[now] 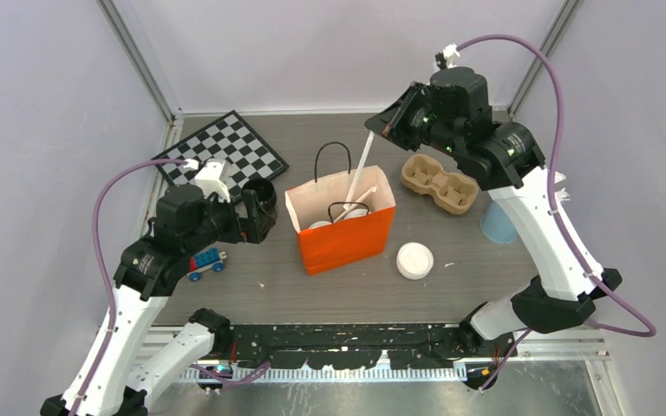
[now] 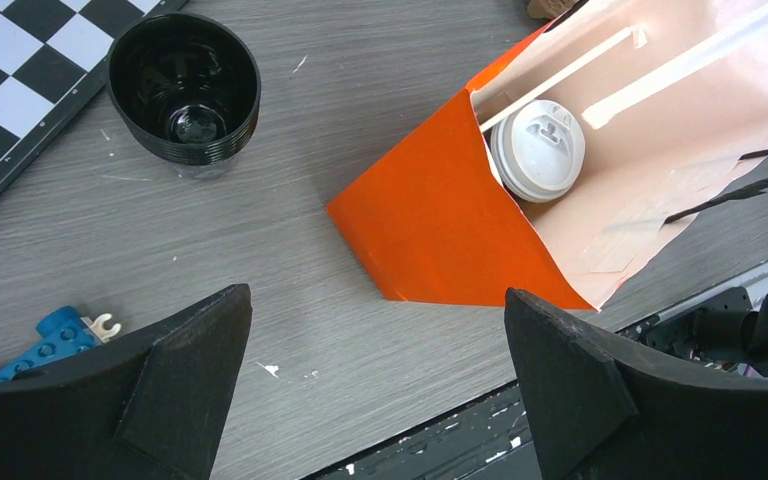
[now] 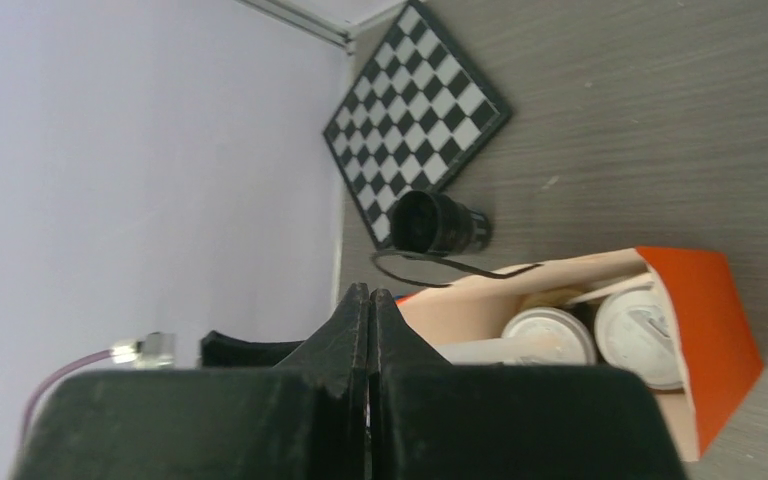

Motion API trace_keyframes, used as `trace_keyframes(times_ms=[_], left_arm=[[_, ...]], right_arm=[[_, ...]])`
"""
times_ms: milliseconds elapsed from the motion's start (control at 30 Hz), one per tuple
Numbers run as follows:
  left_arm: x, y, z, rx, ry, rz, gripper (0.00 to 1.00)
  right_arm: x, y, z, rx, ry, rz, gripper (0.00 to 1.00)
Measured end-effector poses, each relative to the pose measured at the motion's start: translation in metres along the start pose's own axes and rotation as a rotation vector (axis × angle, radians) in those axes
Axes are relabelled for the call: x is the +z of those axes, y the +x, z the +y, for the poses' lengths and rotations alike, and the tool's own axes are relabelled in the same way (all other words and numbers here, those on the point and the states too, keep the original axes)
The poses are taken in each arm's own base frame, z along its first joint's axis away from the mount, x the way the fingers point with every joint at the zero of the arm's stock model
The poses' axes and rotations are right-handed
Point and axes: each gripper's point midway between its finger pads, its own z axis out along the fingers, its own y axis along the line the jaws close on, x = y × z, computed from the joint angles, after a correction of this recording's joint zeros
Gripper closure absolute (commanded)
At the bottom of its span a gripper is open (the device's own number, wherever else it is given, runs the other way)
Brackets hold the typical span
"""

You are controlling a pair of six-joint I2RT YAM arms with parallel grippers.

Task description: Pack the takeout coffee

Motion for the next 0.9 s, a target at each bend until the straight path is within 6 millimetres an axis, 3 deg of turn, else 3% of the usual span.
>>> trace_keyframes(times_ms=[167, 367, 533, 700, 800, 900], left_arm=[[-0.001, 0.002, 0.001, 0.004, -0.006, 0.011, 0.0], [0.0, 0.004, 0.002, 0.003, -0.008, 0.018, 0.0], [0.0, 0.005, 0.002, 0.005, -0.01, 0.023, 0.0], [-0.004, 0.004, 0.005, 0.02, -0.026, 0.024, 0.0], [-0.008, -0.002, 0.004, 0.024, -0.025, 0.008, 0.0], [-0.01, -0.009, 0.002, 0.026, -0.024, -0.005, 0.0]], right_arm=[[0.013, 0.013, -0.027, -0.052, 0.075, 0.02, 1.0], [0.017, 0.021, -0.037, -0.151, 0.094, 0.042, 1.0], [0.025, 0.054, -0.033, -0.286, 0.076, 0.123, 0.77], [0.045, 0.097, -0.032, -0.395, 0.09, 0.239, 0.64], [0.048, 0.1, -0.04, -0.432, 0.121, 0.247, 0.55], [0.042, 0.087, -0.04, -0.461, 0.131, 0.206, 0.54]])
